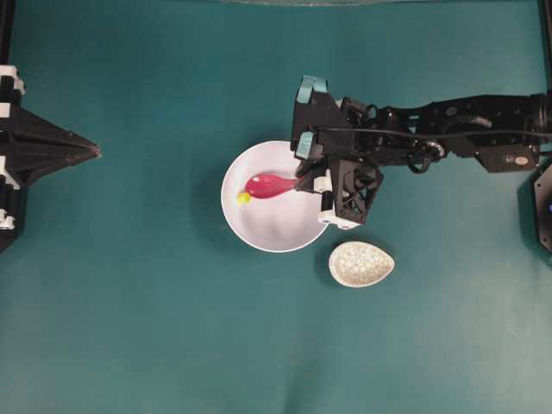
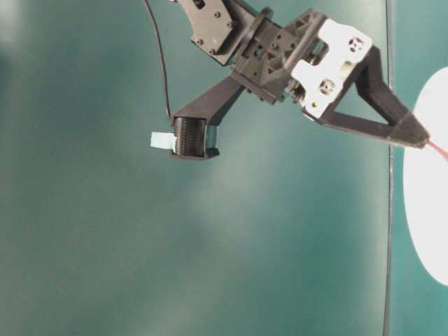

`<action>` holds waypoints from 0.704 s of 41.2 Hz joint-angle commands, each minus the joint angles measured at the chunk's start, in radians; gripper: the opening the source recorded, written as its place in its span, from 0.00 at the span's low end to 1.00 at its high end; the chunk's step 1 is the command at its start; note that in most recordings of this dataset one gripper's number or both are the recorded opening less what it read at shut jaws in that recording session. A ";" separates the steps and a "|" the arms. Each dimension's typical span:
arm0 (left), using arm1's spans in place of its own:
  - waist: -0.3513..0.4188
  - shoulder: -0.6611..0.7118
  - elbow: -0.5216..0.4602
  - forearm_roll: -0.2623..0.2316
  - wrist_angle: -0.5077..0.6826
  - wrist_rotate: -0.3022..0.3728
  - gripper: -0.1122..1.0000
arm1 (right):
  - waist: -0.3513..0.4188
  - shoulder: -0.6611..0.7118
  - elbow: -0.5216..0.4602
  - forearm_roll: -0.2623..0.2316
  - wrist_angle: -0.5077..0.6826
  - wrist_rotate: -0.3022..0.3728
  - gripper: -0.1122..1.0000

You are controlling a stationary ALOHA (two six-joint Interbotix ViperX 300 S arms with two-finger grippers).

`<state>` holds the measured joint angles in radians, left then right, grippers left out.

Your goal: Scoop the yellow hexagonal prism block from the bowl with a spoon using the right arm.

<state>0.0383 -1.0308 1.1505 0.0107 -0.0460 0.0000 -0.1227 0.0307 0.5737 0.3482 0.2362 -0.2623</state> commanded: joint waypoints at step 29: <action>0.003 0.005 -0.025 0.003 -0.009 0.002 0.11 | 0.008 -0.104 -0.026 0.002 -0.008 -0.003 0.33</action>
<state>0.0383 -1.0308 1.1505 0.0123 -0.0460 0.0000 -0.1150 -0.0107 0.5722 0.3513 0.2132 -0.2623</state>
